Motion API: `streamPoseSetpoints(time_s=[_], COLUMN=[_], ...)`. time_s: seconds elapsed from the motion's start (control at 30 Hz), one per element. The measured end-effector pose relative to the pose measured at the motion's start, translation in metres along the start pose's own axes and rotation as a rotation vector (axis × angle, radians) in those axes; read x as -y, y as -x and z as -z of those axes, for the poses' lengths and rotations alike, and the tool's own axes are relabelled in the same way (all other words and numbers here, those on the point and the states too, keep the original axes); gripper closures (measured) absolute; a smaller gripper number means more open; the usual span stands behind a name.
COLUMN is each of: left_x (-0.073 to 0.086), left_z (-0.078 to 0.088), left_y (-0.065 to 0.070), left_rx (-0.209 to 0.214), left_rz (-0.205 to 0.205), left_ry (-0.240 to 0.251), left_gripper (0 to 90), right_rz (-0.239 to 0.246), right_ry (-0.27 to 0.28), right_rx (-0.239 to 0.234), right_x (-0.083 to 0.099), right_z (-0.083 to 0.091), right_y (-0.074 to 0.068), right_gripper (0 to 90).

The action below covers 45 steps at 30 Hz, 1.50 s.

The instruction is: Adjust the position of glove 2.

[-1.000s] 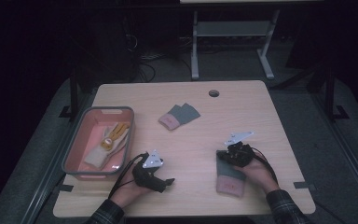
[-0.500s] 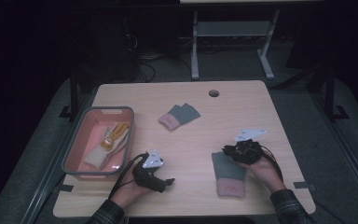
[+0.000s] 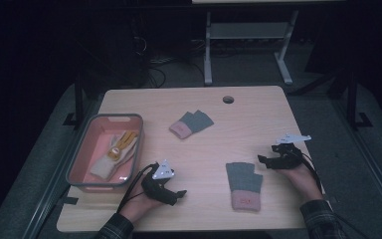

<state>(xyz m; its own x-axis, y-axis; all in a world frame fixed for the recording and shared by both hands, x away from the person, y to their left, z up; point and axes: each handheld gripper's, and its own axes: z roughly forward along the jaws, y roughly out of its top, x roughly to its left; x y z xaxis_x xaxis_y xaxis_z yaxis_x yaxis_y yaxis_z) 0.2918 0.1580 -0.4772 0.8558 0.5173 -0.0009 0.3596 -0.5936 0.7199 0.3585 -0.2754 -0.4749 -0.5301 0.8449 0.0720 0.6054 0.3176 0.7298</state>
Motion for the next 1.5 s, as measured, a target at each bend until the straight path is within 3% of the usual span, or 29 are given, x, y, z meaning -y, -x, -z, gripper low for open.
streamPoseSetpoints(time_s=[0.1,0.27,0.37,0.4,0.5,0.63,0.73,1.03,1.17,1.23,1.27,1.33,1.5], left_x=[-0.002,-0.011,-0.017,-0.024,-0.030,-0.044,-0.051,-0.079,-0.086,-0.090,-0.090,-0.094,-0.106], left_z=[0.000,0.000,-0.001,-0.002,-0.004,-0.009,-0.012,-0.025,-0.031,-0.035,-0.035,-0.038,-0.046], left_y=[0.001,0.001,0.000,-0.002,-0.003,-0.013,-0.018,-0.041,-0.055,-0.067,-0.067,-0.080,-0.100], left_rx=[-0.003,0.003,0.006,0.025,0.013,-0.002,-0.006,-0.083,-0.124,-0.141,-0.141,-0.158,-0.173], left_rz=[0.003,0.010,0.031,0.039,0.031,0.073,0.077,0.111,0.109,0.129,0.129,0.158,0.171], left_ry=[-0.010,-0.033,-0.029,-0.021,-0.032,-0.023,-0.026,-0.013,-0.012,-0.012,-0.012,0.008,0.026], left_gripper=[13.3,31.0,45.2,52.8,69.8,89.3,89.4,89.5,89.5,89.4,89.4,89.4,89.4], right_rz=[-0.008,0.000,0.011,0.021,0.016,0.014,0.018,0.015,0.009,0.008,0.008,0.007,0.007], right_ry=[0.006,0.000,-0.003,-0.007,-0.008,-0.010,-0.009,-0.010,-0.011,-0.011,-0.011,-0.011,-0.011], right_rx=[0.010,0.022,0.036,0.040,0.042,0.042,0.043,0.046,0.047,0.048,0.048,0.048,0.048], right_x=[0.002,0.004,0.004,0.004,0.004,0.004,0.004,0.004,0.004,0.004,0.004,0.004,0.004], right_z=[-0.004,-0.007,-0.008,-0.008,-0.008,-0.008,-0.008,-0.008,-0.008,-0.008,-0.008,-0.008,-0.008], right_y=[0.002,0.002,0.001,0.000,0.000,0.000,0.000,0.000,0.000,0.000,0.000,-0.001,-0.001], right_gripper=[17.3,16.4,16.2,15.8,15.7,15.1,15.0,14.8,14.8,14.8,14.8,14.8,14.8])
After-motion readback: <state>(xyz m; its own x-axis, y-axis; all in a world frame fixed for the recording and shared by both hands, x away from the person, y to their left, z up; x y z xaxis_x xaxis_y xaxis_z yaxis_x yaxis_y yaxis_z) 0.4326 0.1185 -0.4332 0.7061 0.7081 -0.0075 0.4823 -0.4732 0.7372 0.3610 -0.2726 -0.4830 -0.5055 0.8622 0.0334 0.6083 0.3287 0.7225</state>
